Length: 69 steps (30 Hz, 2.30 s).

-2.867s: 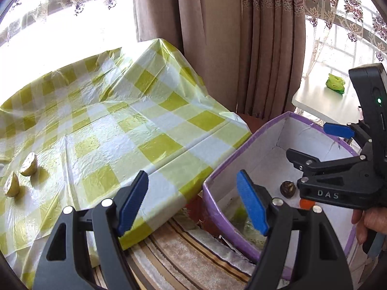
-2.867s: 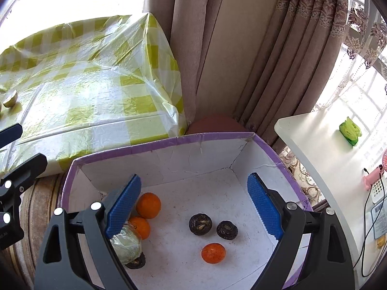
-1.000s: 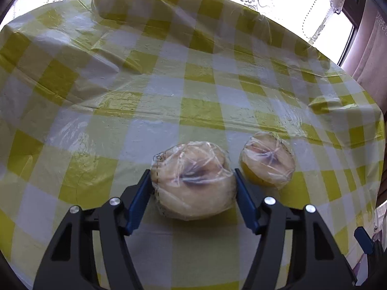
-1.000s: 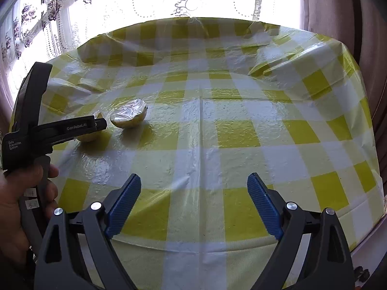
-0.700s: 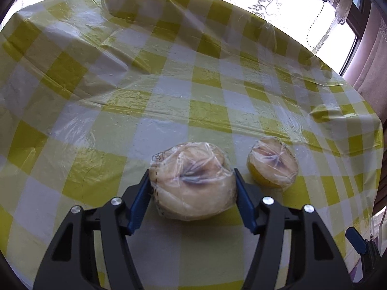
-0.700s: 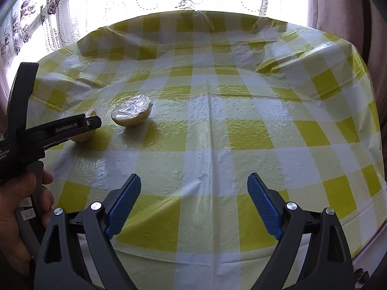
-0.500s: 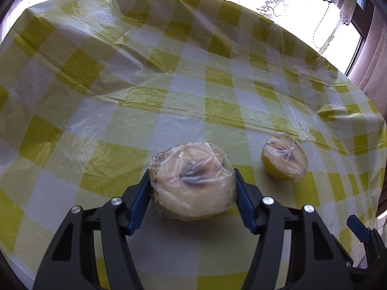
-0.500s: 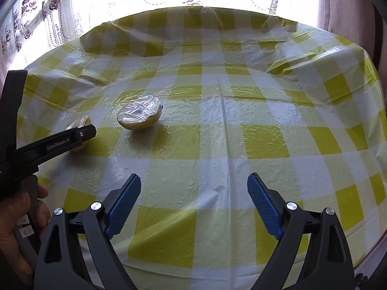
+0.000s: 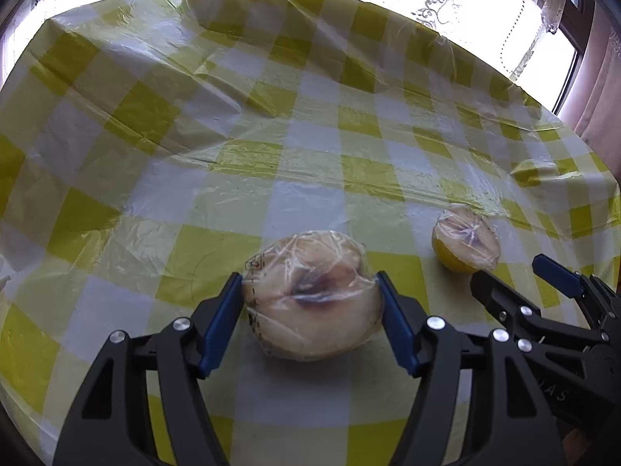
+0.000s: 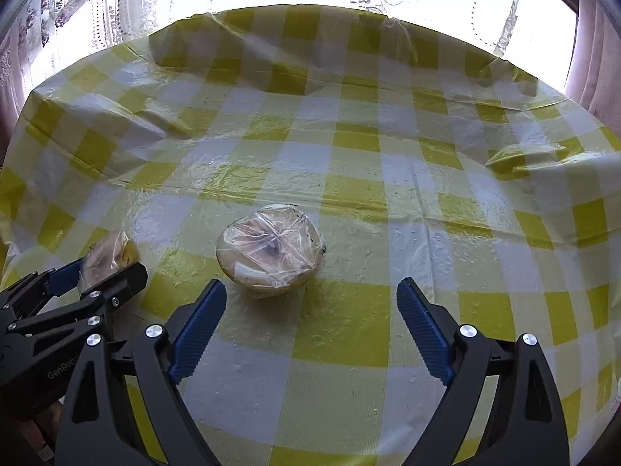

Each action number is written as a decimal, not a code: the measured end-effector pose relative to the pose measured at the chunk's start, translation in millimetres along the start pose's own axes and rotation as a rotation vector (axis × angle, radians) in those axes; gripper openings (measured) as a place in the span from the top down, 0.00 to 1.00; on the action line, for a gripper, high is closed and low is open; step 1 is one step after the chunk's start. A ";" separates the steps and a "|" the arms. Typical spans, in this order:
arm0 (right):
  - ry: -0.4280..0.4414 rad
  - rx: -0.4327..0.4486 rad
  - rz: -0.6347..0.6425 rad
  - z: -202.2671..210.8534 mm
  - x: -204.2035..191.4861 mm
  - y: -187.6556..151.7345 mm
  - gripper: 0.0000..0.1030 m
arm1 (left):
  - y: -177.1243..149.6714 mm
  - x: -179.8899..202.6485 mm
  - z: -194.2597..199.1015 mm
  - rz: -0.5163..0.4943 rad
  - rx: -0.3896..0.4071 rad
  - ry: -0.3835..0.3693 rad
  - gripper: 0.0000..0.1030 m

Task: Organize fruits
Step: 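Grasp a plastic-wrapped halved pear with the left tool while the right grasps another, then carry the wrapped pear halves in both tools over the box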

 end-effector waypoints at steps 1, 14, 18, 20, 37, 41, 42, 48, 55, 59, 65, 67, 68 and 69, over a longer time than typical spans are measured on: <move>0.001 0.000 0.002 -1.8 -1.1 2.5 0.15 | 0.0 -1.5 0.4 0.003 0.002 0.002 0.34; 0.024 -0.011 0.080 -19.6 -25.8 14.1 0.15 | 3.5 -17.0 10.9 0.093 0.039 -0.081 0.23; 0.025 -0.007 0.082 -22.8 -28.3 18.6 0.17 | 1.5 -15.5 10.6 0.096 0.031 -0.094 0.23; 0.024 -0.011 0.092 -25.0 -30.4 19.2 0.22 | 1.8 -15.3 11.4 0.100 0.034 -0.100 0.23; 0.066 -0.015 0.054 -13.0 -20.9 -0.1 0.43 | -3.0 -3.5 1.4 0.029 0.009 -0.058 0.37; 0.060 -0.016 0.044 -6.0 -17.0 -8.3 0.43 | -3.6 -2.7 1.7 0.015 0.010 -0.045 0.37; 0.057 -0.017 0.042 -3.7 -16.1 -10.9 0.43 | -3.8 -2.4 1.7 0.012 0.010 -0.043 0.37; 0.041 -0.019 0.032 11.9 -10.6 -29.9 0.43 | -8.6 4.3 2.2 -0.010 0.010 -0.044 0.38; 0.007 -0.009 0.009 30.5 3.3 -53.6 0.43 | -19.6 22.3 6.5 -0.071 0.002 -0.046 0.38; -0.009 0.005 0.009 43.1 7.6 -68.1 0.43 | -29.3 33.3 11.8 -0.101 -0.003 -0.046 0.38; -0.001 0.009 -0.019 58.4 13.0 -84.1 0.43 | -45.6 45.8 32.4 -0.134 0.024 -0.033 0.38; 0.000 0.012 -0.028 63.2 14.7 -89.4 0.43 | -51.7 45.5 39.1 -0.133 0.032 -0.025 0.38; 0.000 0.013 -0.032 65.5 16.1 -92.4 0.43 | -54.4 45.5 42.2 -0.132 0.037 -0.017 0.38; 0.001 0.017 -0.036 68.3 17.1 -94.9 0.43 | -56.7 46.1 45.6 -0.132 0.044 -0.011 0.38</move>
Point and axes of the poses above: each gripper's, at about its wrist camera, not at the fingertips, and z roughly against the way its jaws point, x to its right, y to its top, the point moved 8 cm from there along -z, roughly the way its jaws point, and after that the axes turned 13 degrees about -y, right-handed, at the moved point
